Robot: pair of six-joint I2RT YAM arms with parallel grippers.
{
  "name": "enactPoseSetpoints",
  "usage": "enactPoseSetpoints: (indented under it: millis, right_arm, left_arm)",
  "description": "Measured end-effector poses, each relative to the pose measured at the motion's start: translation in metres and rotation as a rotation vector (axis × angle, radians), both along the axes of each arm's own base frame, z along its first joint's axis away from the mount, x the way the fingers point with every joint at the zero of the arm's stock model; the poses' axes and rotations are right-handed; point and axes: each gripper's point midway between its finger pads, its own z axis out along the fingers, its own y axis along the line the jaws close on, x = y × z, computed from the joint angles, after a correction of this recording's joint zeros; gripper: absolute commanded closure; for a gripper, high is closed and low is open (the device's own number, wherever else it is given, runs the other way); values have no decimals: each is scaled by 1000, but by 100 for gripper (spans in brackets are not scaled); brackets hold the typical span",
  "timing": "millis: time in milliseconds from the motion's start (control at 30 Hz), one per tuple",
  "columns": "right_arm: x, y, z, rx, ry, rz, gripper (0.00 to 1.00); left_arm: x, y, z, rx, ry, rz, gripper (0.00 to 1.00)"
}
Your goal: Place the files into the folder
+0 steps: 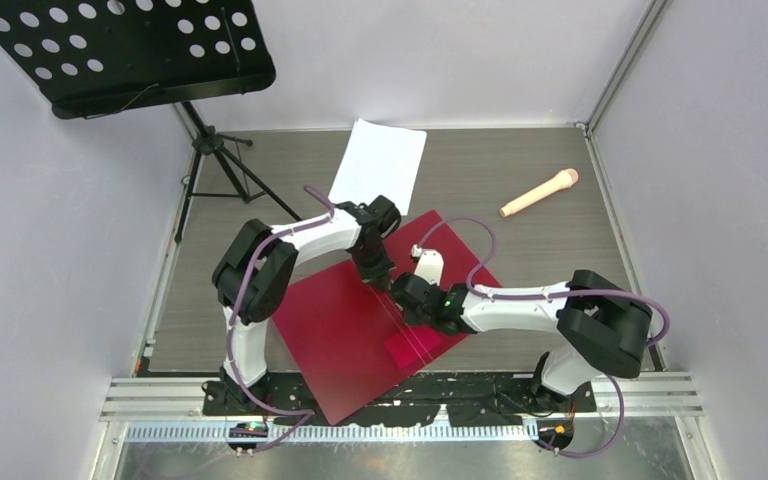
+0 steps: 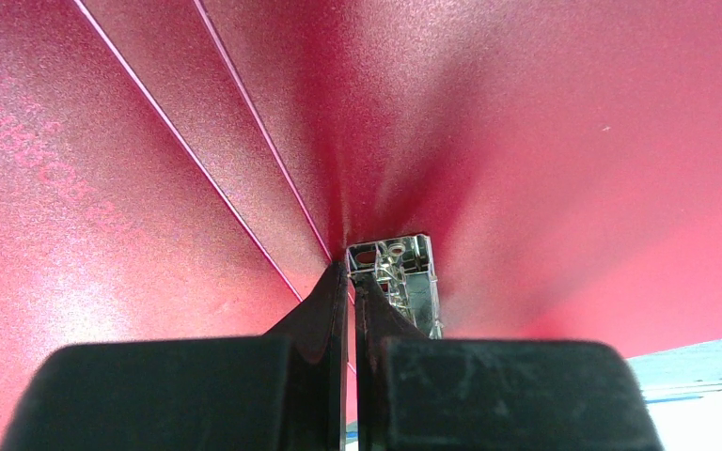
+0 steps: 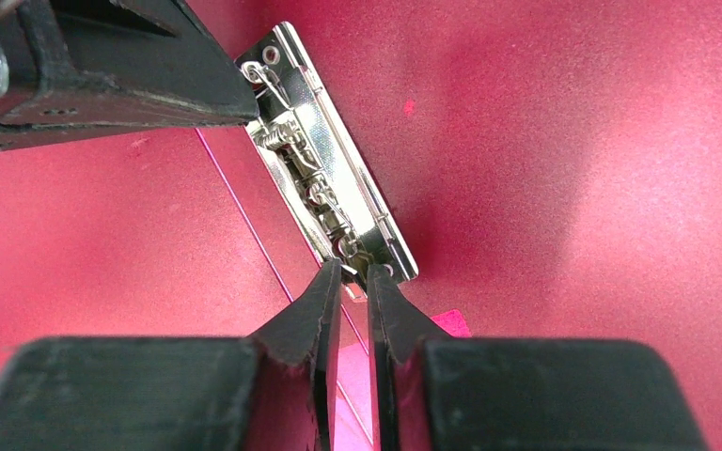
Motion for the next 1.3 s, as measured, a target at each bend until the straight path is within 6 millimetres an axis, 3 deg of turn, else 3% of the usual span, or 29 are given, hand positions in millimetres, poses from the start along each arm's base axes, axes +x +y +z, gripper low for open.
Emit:
enactPoseSetpoints:
  millis: [467, 533, 600, 700, 767, 1000, 1100, 1300]
  right_arm:
    - [16, -7, 10, -88, -58, -93, 92]
    - [19, -19, 11, -163, -102, -105, 91]
    - [24, -46, 4, -298, -149, -141, 91]
    - [29, -62, 4, -398, -200, -153, 89]
    - [30, -69, 5, -445, -226, -152, 86]
    - [16, -82, 9, -427, -193, -85, 59]
    - [9, -74, 17, -323, -145, -24, 57]
    - [12, -32, 37, -25, -92, 61, 57]
  left_arm:
    - [5, 2, 0, -4, -6, 13, 100]
    - [5, 2, 0, -5, -6, 13, 100]
    - [5, 2, 0, -3, -6, 10, 100]
    - [4, 2, 0, -3, -6, 7, 100]
    - [5, 2, 0, -3, -6, 7, 100]
    - [5, 3, 0, -3, -7, 4, 100]
    - [4, 3, 0, -3, -8, -3, 100]
    - [4, 4, 0, -3, -9, -8, 100]
